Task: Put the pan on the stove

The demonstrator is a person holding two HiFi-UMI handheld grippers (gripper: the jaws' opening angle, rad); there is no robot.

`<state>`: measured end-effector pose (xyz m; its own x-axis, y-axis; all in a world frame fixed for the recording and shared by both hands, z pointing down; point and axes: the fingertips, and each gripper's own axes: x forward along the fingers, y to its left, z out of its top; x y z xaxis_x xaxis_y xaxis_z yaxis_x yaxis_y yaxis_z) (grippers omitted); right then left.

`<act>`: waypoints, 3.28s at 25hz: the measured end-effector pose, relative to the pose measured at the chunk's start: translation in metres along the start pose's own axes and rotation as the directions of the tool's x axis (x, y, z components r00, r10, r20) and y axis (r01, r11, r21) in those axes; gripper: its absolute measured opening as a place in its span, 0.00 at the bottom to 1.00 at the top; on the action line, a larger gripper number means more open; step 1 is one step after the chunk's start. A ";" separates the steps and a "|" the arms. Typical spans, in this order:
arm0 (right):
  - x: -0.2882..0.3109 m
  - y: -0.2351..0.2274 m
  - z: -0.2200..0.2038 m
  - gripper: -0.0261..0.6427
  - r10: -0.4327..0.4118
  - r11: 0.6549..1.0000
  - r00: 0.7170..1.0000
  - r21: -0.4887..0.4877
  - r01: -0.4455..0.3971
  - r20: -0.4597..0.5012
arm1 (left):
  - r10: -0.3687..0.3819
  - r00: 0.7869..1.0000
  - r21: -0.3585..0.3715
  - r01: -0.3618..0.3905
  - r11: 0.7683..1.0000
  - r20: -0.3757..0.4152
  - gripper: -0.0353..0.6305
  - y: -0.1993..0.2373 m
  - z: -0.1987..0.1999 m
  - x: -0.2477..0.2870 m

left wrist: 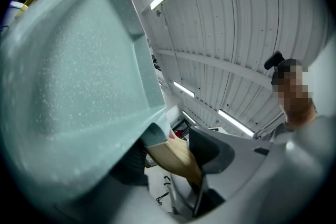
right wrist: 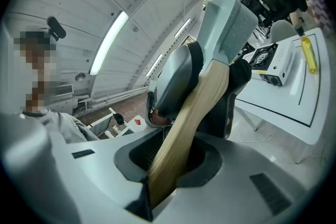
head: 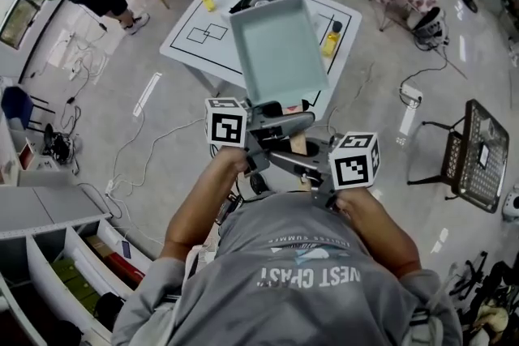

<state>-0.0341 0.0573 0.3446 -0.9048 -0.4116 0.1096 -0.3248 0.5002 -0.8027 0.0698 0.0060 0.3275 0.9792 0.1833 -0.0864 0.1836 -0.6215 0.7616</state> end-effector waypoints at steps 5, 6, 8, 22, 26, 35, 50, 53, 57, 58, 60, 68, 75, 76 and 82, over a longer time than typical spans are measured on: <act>0.024 -0.007 0.013 0.16 -0.020 1.000 0.999 0.008 0.020 0.029 | -0.020 0.999 -0.005 0.020 1.000 -0.027 0.38 0.010 0.013 -0.018; 0.028 -0.008 0.015 0.16 -0.025 1.000 0.999 0.007 0.024 0.032 | -0.024 0.999 -0.004 0.024 1.000 -0.033 0.38 0.012 0.015 -0.021; 0.038 -0.009 0.019 0.16 -0.034 0.999 0.999 0.005 0.034 0.040 | -0.034 0.999 -0.004 0.033 0.999 -0.043 0.38 0.014 0.020 -0.028; 0.110 -0.016 0.042 0.15 -0.043 0.999 0.999 -0.015 0.044 0.034 | -0.053 0.998 0.012 0.053 0.998 -0.020 0.38 0.032 0.056 -0.094; 0.125 -0.020 0.048 0.16 -0.019 1.000 1.000 -0.015 0.019 -0.011 | -0.026 0.999 0.006 0.026 1.000 0.022 0.38 0.042 0.068 -0.110; 0.147 -0.054 0.080 0.16 0.075 0.997 0.992 0.002 -0.075 -0.103 | 0.074 0.992 -0.015 -0.073 0.997 0.100 0.38 0.092 0.106 -0.129; 0.150 -0.128 0.156 0.16 0.132 0.991 0.981 0.047 -0.126 -0.143 | 0.139 0.981 -0.055 -0.133 0.990 0.136 0.38 0.178 0.174 -0.113; 0.150 -0.137 0.160 0.16 0.135 0.990 0.981 0.055 -0.128 -0.137 | 0.145 0.981 -0.061 -0.139 0.988 0.129 0.38 0.189 0.176 -0.111; 0.148 -0.151 0.165 0.16 0.133 0.990 0.983 0.068 -0.126 -0.122 | 0.145 0.983 -0.078 -0.137 0.987 0.113 0.38 0.204 0.175 -0.106; 0.146 -0.157 0.168 0.16 0.133 0.989 0.984 0.074 -0.125 -0.118 | 0.144 0.984 -0.088 -0.135 0.987 0.109 0.38 0.211 0.176 -0.102; 0.140 -0.171 0.175 0.16 0.134 0.988 0.985 0.088 -0.125 -0.109 | 0.144 0.985 -0.100 -0.134 0.986 0.099 0.38 0.224 0.180 -0.092; 0.128 -0.208 0.193 0.17 0.135 0.983 0.989 0.131 -0.125 -0.065 | 0.143 0.989 -0.128 -0.136 0.982 0.046 0.38 0.262 0.186 -0.068; 0.120 -0.249 0.207 0.17 0.127 0.977 0.991 0.178 -0.120 -0.028 | 0.145 0.989 -0.212 -0.141 0.967 0.003 0.38 0.306 0.182 -0.051; 0.120 -0.253 0.207 0.17 0.127 0.975 0.992 0.186 -0.120 -0.025 | 0.147 0.989 -0.218 -0.143 0.965 -0.002 0.39 0.311 0.181 -0.050; 0.122 -0.274 0.207 0.17 0.132 0.968 0.991 0.214 -0.128 -0.006 | 0.148 0.989 -0.250 -0.150 0.956 -0.028 0.39 0.336 0.173 -0.047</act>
<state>0.0017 -0.2878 0.4562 -0.9413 -0.3374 0.0060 -0.1398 0.3740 -0.9168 0.1005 -0.3430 0.4762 0.9929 0.1102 0.0451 0.0069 -0.4311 0.9023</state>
